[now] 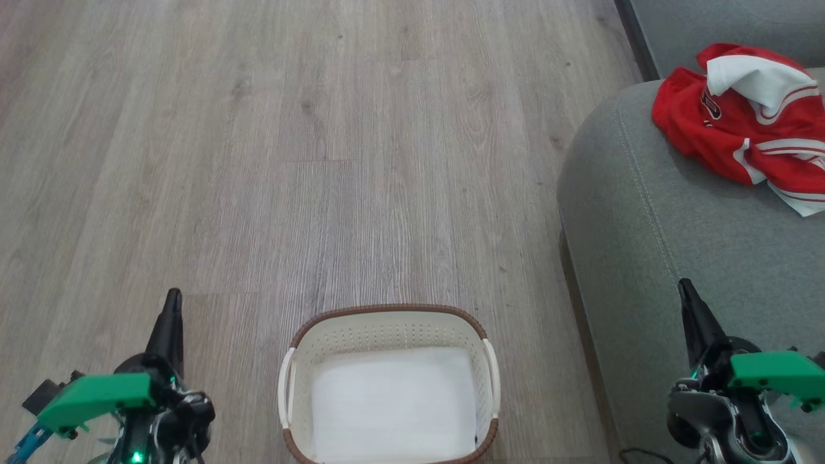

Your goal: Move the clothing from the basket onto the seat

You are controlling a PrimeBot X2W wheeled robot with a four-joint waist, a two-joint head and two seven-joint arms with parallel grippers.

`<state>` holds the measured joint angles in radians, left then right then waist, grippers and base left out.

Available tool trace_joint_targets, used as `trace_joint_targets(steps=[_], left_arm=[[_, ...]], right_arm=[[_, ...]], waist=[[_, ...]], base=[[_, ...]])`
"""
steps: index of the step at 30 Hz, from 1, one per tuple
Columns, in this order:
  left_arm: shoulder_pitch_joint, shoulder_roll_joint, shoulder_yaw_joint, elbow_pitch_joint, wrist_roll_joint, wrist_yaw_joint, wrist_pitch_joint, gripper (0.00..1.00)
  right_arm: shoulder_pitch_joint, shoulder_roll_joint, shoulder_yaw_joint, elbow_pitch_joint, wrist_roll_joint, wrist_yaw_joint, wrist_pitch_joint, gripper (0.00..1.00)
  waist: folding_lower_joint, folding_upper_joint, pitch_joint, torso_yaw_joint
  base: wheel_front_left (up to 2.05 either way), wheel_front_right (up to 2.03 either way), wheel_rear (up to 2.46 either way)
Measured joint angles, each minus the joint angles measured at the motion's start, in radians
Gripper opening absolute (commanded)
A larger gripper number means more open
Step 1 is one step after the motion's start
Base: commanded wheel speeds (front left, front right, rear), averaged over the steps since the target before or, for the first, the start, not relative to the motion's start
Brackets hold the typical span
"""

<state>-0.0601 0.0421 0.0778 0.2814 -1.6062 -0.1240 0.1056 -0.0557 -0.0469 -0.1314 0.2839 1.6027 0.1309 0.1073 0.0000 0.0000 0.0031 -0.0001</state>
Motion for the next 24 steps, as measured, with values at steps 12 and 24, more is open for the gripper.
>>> trace_joint_targets(steps=[12,24], left_arm=[[0.000,0.000,0.000,0.000,0.000,0.000,0.000,0.00],[0.000,0.000,0.000,0.000,0.000,0.000,0.000,0.00]], right_arm=[[0.000,0.000,0.000,0.000,0.000,0.000,0.000,0.00],[0.000,0.000,0.000,0.000,0.000,0.000,0.000,0.00]], waist=[[0.0000,0.0000,0.000,0.000],[0.0000,0.0000,0.000,0.000]], base=[[0.00,0.00,0.00],[0.00,0.00,0.00]])
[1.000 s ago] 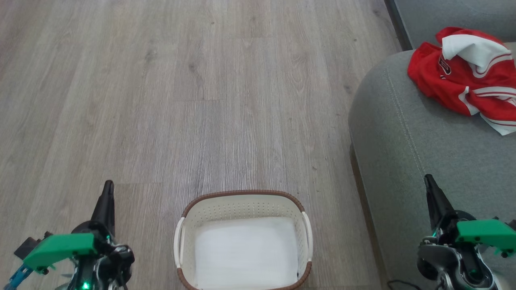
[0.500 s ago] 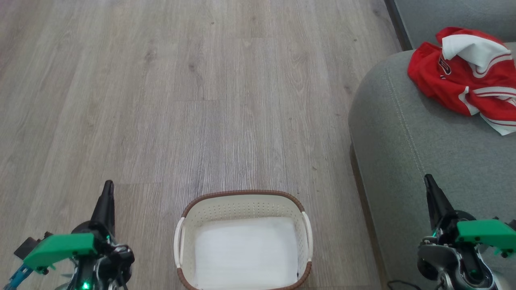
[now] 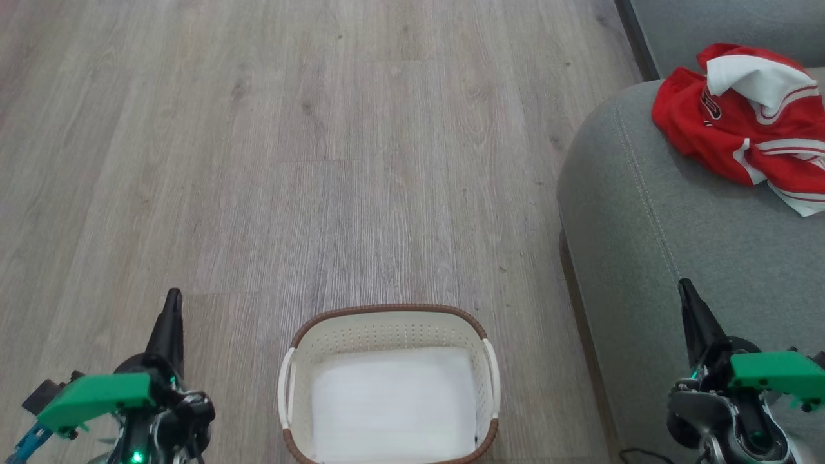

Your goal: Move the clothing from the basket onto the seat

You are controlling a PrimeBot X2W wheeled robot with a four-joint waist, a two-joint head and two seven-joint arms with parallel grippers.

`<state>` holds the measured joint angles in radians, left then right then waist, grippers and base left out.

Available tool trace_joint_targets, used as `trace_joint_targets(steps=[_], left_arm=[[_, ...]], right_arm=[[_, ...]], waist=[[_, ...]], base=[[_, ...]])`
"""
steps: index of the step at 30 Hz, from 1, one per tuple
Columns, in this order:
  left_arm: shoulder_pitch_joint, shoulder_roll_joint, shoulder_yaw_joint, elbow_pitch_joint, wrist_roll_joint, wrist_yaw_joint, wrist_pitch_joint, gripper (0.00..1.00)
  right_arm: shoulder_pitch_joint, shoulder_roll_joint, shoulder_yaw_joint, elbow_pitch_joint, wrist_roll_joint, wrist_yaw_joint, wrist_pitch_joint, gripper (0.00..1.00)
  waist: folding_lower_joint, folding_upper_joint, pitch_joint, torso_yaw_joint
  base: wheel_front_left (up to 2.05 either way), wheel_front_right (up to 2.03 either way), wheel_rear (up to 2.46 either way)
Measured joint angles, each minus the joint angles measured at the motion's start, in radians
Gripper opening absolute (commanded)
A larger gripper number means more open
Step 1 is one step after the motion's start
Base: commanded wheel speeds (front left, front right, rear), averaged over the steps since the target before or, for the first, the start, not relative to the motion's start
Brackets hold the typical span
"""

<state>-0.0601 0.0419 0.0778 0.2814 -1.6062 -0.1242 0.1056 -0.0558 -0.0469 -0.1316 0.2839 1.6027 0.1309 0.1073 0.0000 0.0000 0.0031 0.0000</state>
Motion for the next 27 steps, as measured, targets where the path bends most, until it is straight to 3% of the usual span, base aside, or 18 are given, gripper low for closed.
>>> trace_joint_targets(steps=[27], left_arm=[[0.000,0.000,0.000,0.000,0.000,0.000,0.000,0.00]], right_arm=[[0.000,0.000,0.000,0.000,0.000,0.000,0.000,0.00]], waist=[[0.0000,0.0000,0.000,0.000]], base=[[0.00,0.00,0.00]])
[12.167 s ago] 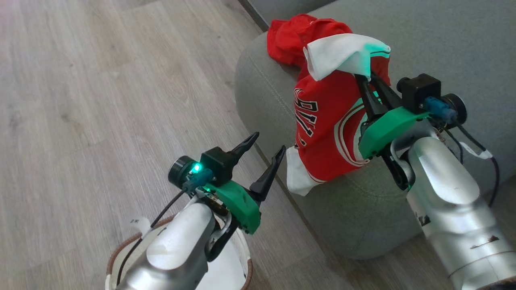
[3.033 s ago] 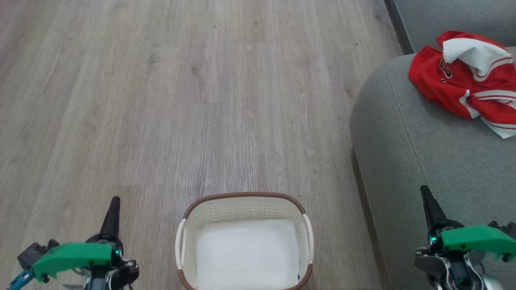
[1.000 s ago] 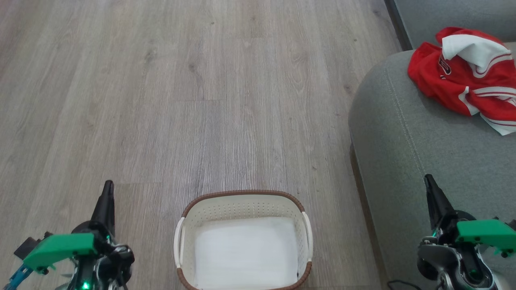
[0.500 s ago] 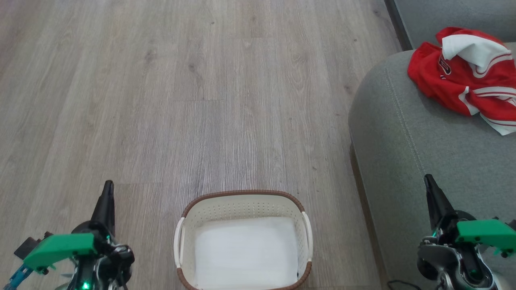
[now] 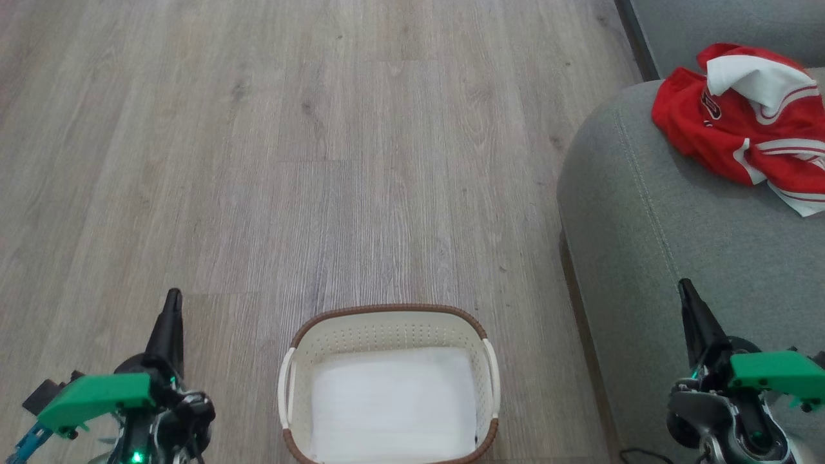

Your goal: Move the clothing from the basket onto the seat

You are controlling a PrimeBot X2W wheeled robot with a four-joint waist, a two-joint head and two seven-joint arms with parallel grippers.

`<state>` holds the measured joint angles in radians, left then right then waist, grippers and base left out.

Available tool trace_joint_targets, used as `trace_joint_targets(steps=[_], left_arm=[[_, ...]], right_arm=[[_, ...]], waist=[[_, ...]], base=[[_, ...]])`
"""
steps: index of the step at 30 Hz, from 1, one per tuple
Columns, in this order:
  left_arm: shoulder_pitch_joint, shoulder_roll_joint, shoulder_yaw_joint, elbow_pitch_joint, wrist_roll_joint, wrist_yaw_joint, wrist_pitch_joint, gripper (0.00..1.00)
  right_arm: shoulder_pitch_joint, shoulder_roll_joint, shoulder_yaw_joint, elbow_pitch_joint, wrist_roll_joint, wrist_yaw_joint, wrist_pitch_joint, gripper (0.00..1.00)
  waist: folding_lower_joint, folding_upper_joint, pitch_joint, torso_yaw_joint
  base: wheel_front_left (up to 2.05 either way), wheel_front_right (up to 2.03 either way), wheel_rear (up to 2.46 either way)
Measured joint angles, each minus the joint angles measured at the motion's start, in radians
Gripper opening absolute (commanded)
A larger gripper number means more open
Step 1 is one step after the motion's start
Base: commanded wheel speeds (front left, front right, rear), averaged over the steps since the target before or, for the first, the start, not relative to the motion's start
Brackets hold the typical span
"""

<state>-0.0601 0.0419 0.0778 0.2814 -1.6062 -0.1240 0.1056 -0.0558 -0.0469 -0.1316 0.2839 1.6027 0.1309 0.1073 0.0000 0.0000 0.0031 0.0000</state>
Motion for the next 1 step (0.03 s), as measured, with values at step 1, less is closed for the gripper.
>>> trace_joint_targets(steps=[1], left_arm=[[0.000,0.000,0.000,0.000,0.000,0.000,0.000,0.00]], right_arm=[[0.000,0.000,0.000,0.000,0.000,0.000,0.000,0.00]], waist=[[0.0000,0.0000,0.000,0.000]], base=[[0.00,0.00,0.00]])
